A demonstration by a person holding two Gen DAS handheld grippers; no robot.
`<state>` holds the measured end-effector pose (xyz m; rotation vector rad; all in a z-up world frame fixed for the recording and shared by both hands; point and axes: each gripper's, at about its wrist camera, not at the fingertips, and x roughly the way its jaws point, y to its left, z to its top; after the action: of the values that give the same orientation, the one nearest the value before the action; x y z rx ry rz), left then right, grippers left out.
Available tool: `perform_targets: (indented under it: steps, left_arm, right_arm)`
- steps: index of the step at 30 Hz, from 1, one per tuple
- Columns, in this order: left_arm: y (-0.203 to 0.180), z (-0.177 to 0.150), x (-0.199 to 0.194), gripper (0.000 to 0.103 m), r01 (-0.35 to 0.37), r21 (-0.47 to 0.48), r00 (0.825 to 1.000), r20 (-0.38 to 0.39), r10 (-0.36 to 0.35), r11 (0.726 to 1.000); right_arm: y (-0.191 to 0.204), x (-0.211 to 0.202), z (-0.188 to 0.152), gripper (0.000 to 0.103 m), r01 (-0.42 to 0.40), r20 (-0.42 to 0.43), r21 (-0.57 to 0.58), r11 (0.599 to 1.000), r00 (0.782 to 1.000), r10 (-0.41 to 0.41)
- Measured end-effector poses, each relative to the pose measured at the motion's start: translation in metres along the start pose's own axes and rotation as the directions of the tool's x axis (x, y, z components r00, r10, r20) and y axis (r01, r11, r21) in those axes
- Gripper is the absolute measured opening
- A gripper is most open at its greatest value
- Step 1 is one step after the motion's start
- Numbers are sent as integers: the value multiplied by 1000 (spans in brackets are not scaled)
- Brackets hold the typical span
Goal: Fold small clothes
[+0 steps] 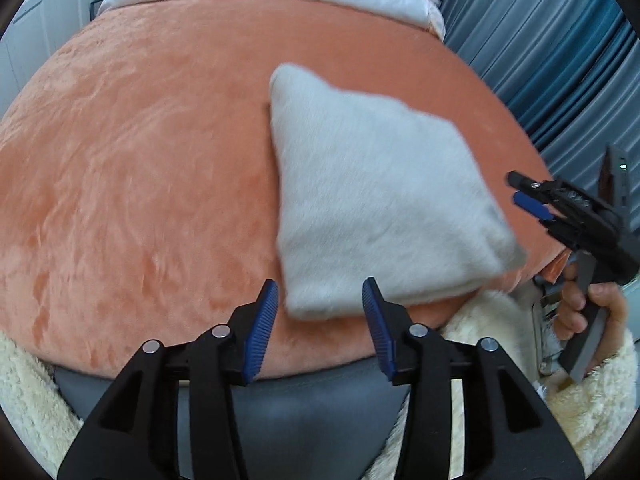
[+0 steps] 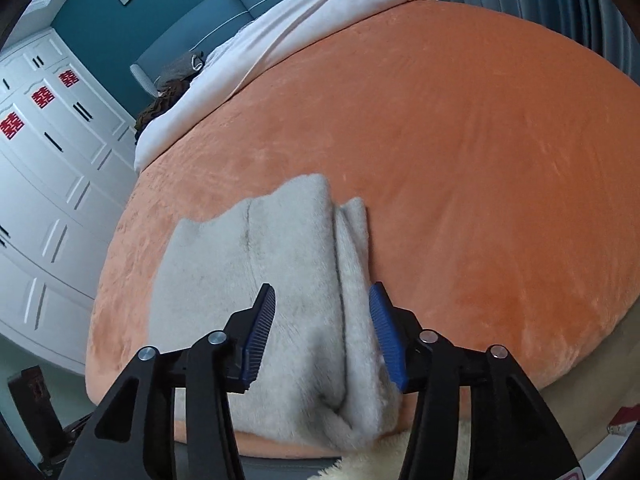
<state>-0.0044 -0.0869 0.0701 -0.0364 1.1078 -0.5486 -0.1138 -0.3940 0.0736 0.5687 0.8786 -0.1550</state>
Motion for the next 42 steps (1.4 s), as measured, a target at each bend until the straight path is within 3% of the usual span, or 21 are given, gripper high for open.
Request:
perform_targets:
  steps: [5, 7, 8, 10, 12, 13, 14, 16, 19, 21, 23, 25, 27, 30, 32, 33, 34, 35, 39, 40, 42]
  left_arm:
    - [-23, 34, 22, 43, 16, 3, 1000, 2, -16, 1000]
    - [-29, 40, 36, 43, 12, 1, 1000, -19, -12, 1000]
    - [-32, 40, 40, 43, -10, 7, 1000, -22, 11, 1000]
    - [-38, 40, 46, 43, -46, 41, 999, -26, 47, 998]
    - [-41, 38, 51, 43, -56, 68, 998, -35, 59, 996]
    - [-43, 36, 54, 43, -62, 83, 997, -33, 65, 995]
    - [-43, 34, 58, 43, -69, 94, 997, -33, 73, 993]
    - [-45, 33, 66, 43, -79, 115, 996, -37, 84, 990]
    - [-47, 32, 67, 44, -109, 145, 993, -29, 114, 983]
    - [-41, 33, 56, 44, -74, 118, 997, -13, 76, 990]
    - [-33, 32, 41, 46, -39, 80, 999, 8, 38, 996]
    - [-20, 28, 30, 53, -41, 44, 999, 17, 40, 998]
    - [-6, 22, 21, 54, -50, 16, 999, 17, 50, 999]
    - [15, 12, 15, 54, -71, -29, 997, 1, 71, 997]
    - [26, 4, 12, 54, -88, -48, 996, -11, 87, 995]
    - [30, 2, 11, 54, -96, -53, 995, -16, 95, 994]
    - [31, -1, 9, 54, -101, -55, 995, -19, 100, 993]
    - [32, -3, 7, 54, -105, -52, 994, -22, 104, 993]
    - [28, -9, 4, 57, -126, -16, 992, -18, 126, 992]
    - [25, -11, 7, 58, -125, -11, 992, -24, 125, 992]
    - [19, -13, 11, 58, -113, -3, 993, -36, 113, 994]
  right_arm:
    - [19, 71, 24, 53, 30, -130, -67, 997, 991, -38]
    - [24, 92, 27, 21, 20, -178, -75, 997, 983, -34]
    - [28, 90, 29, 10, 8, -170, -85, 996, 985, -22]
    - [39, 57, 38, 9, -56, -56, -102, 993, 997, 50]
    - [34, 34, 43, 9, -66, 23, -96, 993, 997, 68]
    - [26, 36, 43, 9, -50, 30, -86, 995, 998, 53]
    - [14, 53, 39, 8, -8, -23, -72, 997, 1000, 7]
    - [-7, 99, 21, 8, 72, -169, -77, 994, 982, -84]
    - [-5, 85, 21, 10, 47, -116, -44, 998, 992, -52]
    - [3, 62, 27, 13, 55, -73, -14, 998, 996, -56]
    - [21, 33, 27, 16, 88, -3, -69, 994, 996, -89]
    - [47, 4, 19, 17, 38, 31, -123, 992, 999, -34]
    - [71, -11, 8, 17, -44, 12, -163, 986, 999, 46]
    - [110, 0, -24, 17, -99, -70, -246, 964, 994, 84]
    - [122, 37, -54, 17, -101, -187, -282, 954, 981, 48]
    - [122, 67, -74, 17, -72, -271, -298, 952, 963, -12]
    - [121, 85, -85, 15, -56, -295, -304, 951, 955, -38]
    - [118, 86, -91, 14, -64, -262, -290, 955, 965, -14]
    - [125, 48, -68, 15, -77, -226, -212, 974, 974, 28]
    - [129, 40, -65, 15, -68, -199, -231, 971, 980, 21]
    - [132, 40, -68, 15, 21, -170, -306, 952, 982, -77]
